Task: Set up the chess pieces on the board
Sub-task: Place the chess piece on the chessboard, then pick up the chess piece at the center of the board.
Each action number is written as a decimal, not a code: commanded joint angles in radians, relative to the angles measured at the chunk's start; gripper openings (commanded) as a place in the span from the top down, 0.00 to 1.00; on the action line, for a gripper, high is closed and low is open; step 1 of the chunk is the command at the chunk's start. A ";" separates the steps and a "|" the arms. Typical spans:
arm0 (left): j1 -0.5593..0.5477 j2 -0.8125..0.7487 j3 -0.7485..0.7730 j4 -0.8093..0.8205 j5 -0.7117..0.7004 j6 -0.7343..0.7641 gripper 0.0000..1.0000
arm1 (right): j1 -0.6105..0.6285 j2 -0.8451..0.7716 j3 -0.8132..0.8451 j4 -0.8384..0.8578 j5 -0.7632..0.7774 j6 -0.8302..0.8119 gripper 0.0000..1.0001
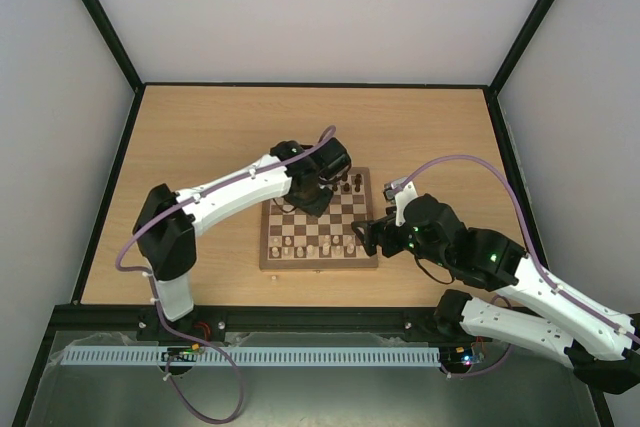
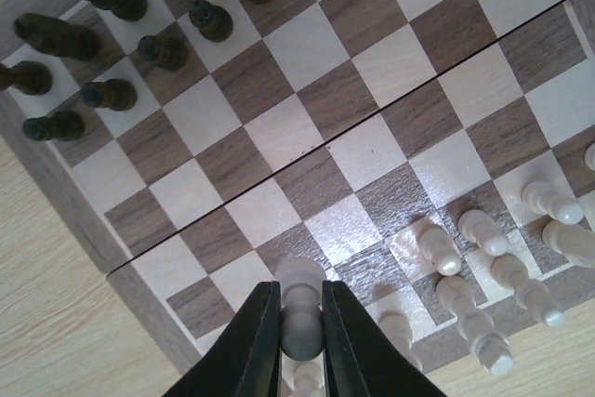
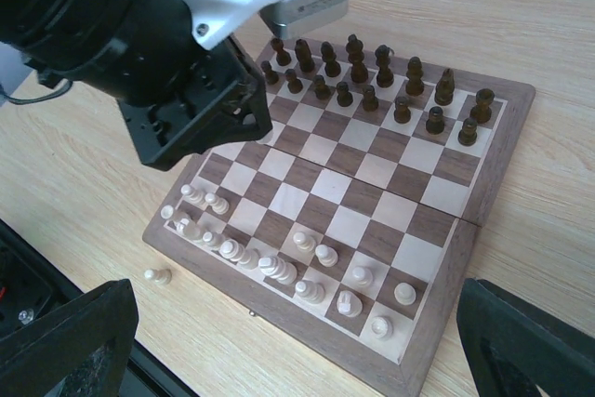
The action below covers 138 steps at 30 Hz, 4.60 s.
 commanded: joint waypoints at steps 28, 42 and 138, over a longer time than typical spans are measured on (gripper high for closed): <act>-0.003 -0.011 -0.309 0.204 0.126 -0.018 0.87 | -0.002 0.015 -0.013 0.011 -0.010 -0.018 0.05; -0.014 -0.042 -0.353 0.211 0.126 -0.041 0.87 | -0.002 0.017 -0.014 0.012 -0.013 -0.019 0.05; -0.296 -0.550 -0.850 0.323 -0.050 -0.591 0.16 | -0.002 0.072 -0.009 -0.001 0.002 -0.013 0.01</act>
